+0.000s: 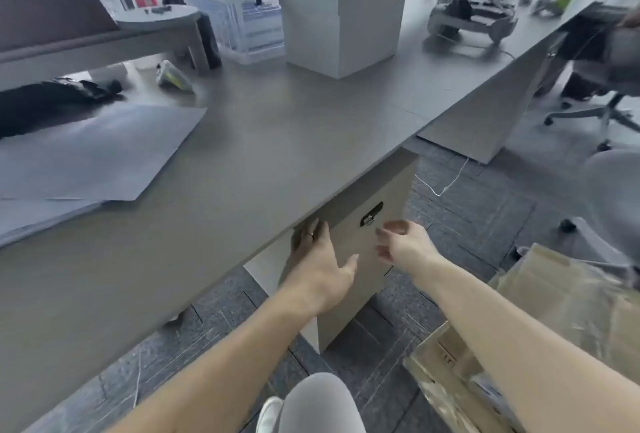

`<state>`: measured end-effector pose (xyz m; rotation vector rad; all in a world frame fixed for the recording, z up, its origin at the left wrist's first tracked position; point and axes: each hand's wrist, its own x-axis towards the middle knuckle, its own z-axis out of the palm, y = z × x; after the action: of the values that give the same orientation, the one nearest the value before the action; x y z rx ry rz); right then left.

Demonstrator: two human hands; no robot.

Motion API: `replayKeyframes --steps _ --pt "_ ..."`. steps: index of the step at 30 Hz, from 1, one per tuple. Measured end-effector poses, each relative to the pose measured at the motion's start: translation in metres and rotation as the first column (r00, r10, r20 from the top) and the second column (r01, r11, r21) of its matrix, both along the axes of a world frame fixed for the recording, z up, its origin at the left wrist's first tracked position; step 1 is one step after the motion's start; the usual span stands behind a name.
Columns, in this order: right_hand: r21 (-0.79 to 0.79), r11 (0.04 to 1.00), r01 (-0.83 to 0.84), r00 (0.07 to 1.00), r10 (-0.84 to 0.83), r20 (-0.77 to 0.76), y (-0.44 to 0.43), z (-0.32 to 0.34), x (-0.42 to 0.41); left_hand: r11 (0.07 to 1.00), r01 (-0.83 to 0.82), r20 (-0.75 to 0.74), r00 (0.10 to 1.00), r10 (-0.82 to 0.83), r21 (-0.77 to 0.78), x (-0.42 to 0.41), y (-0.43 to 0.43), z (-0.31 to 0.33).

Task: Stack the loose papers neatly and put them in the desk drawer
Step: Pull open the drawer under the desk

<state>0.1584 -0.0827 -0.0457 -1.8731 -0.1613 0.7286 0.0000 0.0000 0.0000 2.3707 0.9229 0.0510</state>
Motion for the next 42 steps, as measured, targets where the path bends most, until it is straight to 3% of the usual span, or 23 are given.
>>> replayKeyframes --steps 8,13,21,26,36,42 --pt "0.035 0.994 0.1 0.991 -0.096 -0.095 0.051 -0.032 0.035 0.992 -0.021 0.104 0.995 0.009 0.123 0.01 0.02 -0.024" --pt "0.183 0.959 0.218 0.955 -0.171 -0.242 0.044 -0.037 0.036 0.985 -0.033 0.12 0.993 0.012 0.169 0.013 0.022 -0.028" --pt "0.09 0.963 0.254 0.961 -0.241 -0.134 0.044 -0.043 0.027 0.989 -0.03 0.11 0.994 0.014 0.144 0.012 0.026 -0.024" --pt "0.046 0.969 0.245 0.968 -0.241 -0.067 -0.003 -0.045 0.026 0.986 -0.032 0.11 0.994 0.014 0.164 0.011 0.026 -0.025" --pt "0.145 0.882 0.449 0.893 -0.44 -0.093 -0.132 -0.059 0.013 0.956 0.02 0.12 0.991 -0.057 0.293 0.006 0.029 -0.037" --pt "0.132 0.866 0.483 0.876 -0.478 -0.069 -0.175 -0.064 0.011 0.95 0.026 0.114 0.991 -0.065 0.311 0.005 0.019 -0.034"
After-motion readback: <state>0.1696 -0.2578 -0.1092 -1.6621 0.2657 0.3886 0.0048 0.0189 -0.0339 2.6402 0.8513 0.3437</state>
